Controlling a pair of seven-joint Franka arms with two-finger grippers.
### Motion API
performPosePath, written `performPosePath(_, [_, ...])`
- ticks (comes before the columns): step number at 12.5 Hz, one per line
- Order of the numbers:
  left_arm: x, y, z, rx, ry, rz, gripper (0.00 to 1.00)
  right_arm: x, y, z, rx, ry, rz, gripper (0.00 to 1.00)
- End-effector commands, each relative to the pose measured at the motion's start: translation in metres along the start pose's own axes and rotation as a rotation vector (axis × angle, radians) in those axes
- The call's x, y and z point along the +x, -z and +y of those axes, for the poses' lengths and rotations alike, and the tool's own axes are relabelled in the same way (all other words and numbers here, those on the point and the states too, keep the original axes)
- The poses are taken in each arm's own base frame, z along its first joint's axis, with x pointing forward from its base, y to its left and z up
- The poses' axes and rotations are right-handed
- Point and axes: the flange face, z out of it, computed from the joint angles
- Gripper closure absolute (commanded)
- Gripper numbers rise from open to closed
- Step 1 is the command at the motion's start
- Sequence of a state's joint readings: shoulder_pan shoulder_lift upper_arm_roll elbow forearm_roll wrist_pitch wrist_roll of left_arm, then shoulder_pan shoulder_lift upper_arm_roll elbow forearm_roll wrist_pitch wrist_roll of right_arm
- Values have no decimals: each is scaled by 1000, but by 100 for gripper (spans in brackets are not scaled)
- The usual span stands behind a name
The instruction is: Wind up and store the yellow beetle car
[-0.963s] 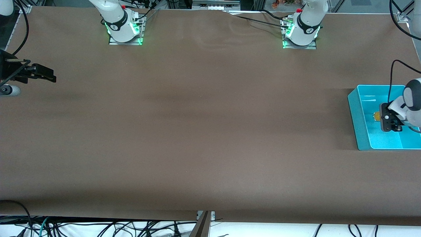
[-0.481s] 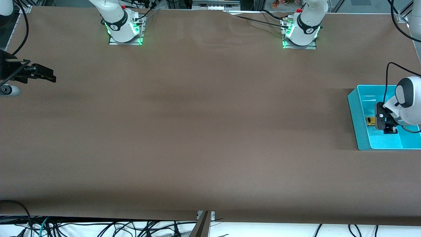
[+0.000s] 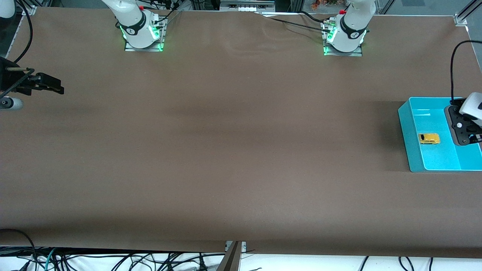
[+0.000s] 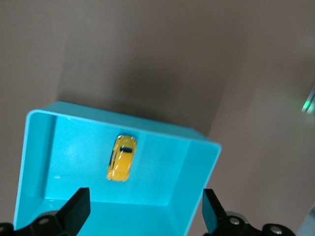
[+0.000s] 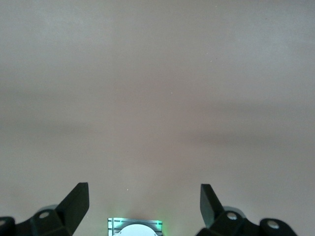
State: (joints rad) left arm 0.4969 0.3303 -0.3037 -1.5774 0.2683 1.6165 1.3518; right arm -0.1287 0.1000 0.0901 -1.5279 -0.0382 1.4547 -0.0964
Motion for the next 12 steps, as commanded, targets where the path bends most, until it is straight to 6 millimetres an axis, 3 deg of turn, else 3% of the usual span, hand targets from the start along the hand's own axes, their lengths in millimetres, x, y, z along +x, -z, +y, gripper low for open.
performPosePath(1, [25, 24, 5, -54, 213, 99, 0, 1, 5, 1, 6, 11, 8, 0])
performPosePath(3, [61, 56, 27, -25, 388, 118, 0, 2, 4, 1, 6, 12, 7, 0])
performPosePath(4, [94, 78, 48, -1, 476, 129, 0, 2, 5, 1, 6, 11, 10, 0])
performPosePath(6, [132, 113, 83, 39, 764, 151, 0, 2, 5, 1, 6, 11, 10, 0])
performPosePath(8, [159, 139, 112, 64, 920, 192, 0, 2, 5, 1, 6, 11, 10, 0])
performPosePath(10, [152, 154, 135, 33, 1000, 307, 0, 1, 5, 2, 6, 10, 10, 0])
performPosePath(12, [136, 155, 155, 33, 1017, 344, 0, 2, 4, 2, 6, 10, 8, 0])
